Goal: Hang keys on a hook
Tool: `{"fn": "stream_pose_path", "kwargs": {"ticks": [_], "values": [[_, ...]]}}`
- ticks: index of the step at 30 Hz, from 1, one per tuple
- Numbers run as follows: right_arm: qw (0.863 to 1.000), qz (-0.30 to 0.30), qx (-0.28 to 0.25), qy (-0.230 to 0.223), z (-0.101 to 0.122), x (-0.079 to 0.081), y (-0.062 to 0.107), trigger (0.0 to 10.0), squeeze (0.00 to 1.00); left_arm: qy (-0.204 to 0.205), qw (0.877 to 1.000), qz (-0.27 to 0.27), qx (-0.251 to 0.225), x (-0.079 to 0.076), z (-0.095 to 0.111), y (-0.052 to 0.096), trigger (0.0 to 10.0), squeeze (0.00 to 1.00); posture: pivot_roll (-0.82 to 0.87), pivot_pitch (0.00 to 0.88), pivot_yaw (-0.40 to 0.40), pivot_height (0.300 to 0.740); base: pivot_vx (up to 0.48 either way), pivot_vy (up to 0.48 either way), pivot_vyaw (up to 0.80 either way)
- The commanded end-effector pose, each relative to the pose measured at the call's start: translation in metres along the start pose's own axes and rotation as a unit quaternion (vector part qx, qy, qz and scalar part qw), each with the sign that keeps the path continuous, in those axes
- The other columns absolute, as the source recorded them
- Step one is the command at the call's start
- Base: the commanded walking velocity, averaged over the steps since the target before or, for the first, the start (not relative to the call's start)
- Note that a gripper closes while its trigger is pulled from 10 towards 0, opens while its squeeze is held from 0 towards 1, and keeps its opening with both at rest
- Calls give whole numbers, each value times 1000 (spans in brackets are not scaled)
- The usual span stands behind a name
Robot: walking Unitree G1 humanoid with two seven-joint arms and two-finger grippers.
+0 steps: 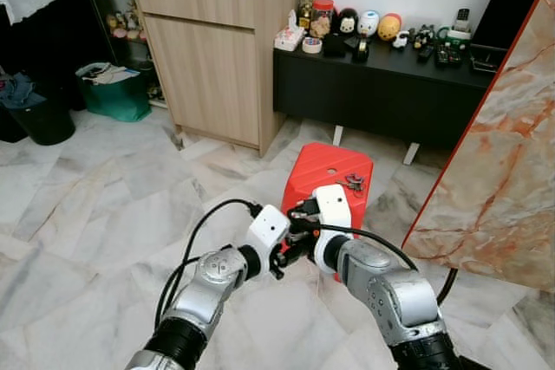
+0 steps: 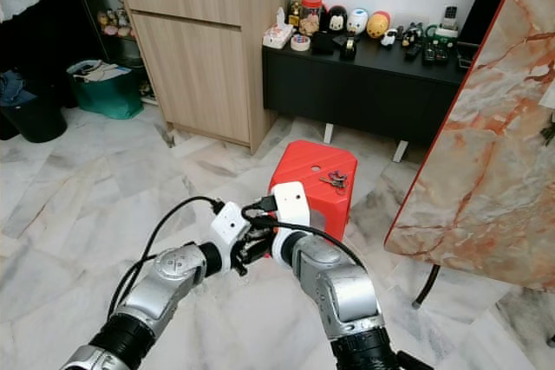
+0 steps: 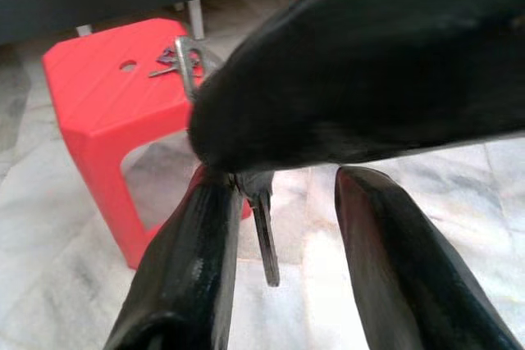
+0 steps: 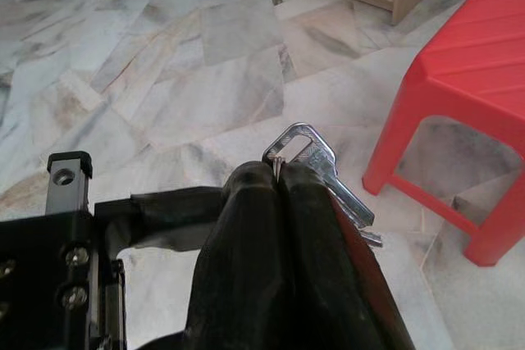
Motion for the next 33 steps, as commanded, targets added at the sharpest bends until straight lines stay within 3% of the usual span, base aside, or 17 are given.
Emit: {"fn": "stream_pose_path", "kwargs": {"ticks": [1, 33], "values": [[1000, 6, -7, 8, 5, 4, 2, 10000, 0, -9, 1000, -10, -9, -2, 2, 1, 0, 0, 45, 0, -62, 726, 0, 0, 0], [1000, 2, 0, 16, -1, 2, 1, 10000, 0, 1, 1000, 2, -15, 3, 2, 5, 0, 0, 47, 0, -65, 726, 0, 0, 0]]}}
Point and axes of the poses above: a point about 5 cm out from each wrist's last joint towards the gripper, its own y axis pointing back from the gripper into the wrist, its own z axis along the axis of the wrist's last joint, x = y × z, the point moved 3 cm from there along -y, pointing out of the wrist towards the gripper, and after that the axes turned 11 degrees about -y, right-handed, at the moved point
